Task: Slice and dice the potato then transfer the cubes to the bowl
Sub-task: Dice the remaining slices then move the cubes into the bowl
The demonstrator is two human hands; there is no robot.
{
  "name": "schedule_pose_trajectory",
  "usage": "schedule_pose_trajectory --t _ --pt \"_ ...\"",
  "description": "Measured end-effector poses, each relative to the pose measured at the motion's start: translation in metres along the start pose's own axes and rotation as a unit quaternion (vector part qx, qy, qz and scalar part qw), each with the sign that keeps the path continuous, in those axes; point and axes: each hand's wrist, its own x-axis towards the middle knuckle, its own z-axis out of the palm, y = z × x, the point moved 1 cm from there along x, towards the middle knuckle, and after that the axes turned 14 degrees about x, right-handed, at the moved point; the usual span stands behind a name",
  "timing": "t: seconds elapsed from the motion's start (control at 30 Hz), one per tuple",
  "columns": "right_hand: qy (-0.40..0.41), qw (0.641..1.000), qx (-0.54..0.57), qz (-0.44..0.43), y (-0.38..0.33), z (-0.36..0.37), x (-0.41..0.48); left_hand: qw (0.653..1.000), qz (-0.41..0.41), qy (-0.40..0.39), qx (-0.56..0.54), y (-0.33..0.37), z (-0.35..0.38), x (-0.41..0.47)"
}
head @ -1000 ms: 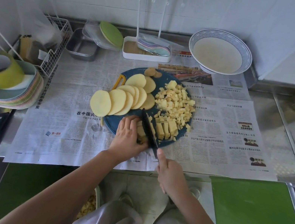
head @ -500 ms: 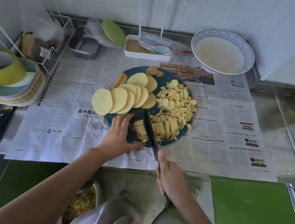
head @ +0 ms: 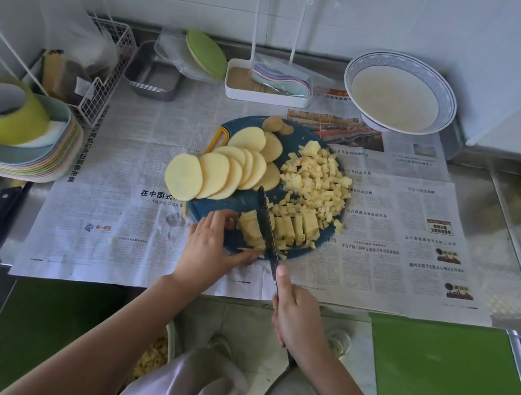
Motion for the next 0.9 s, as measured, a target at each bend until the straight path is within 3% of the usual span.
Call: schedule_pose_trajectory --t 0.13,0.4,0.9 --pt "-0.004 0.999 -0.028 -0.027 -0.009 0.003 -0.002 0.999 -0.016 0.003 -0.049 0.002 -0.001 0.005" --pt "-0.003 0.999 -0.053 -0.009 -0.014 0.005 -0.003 0.991 -0.119 0.054 -0.018 0.017 0.018 0.020" --pt "-0.027 0.993 -0.095 0.067 -0.032 -0.005 0.007 0.990 -0.129 0.045 -0.019 0.013 0.027 0.027"
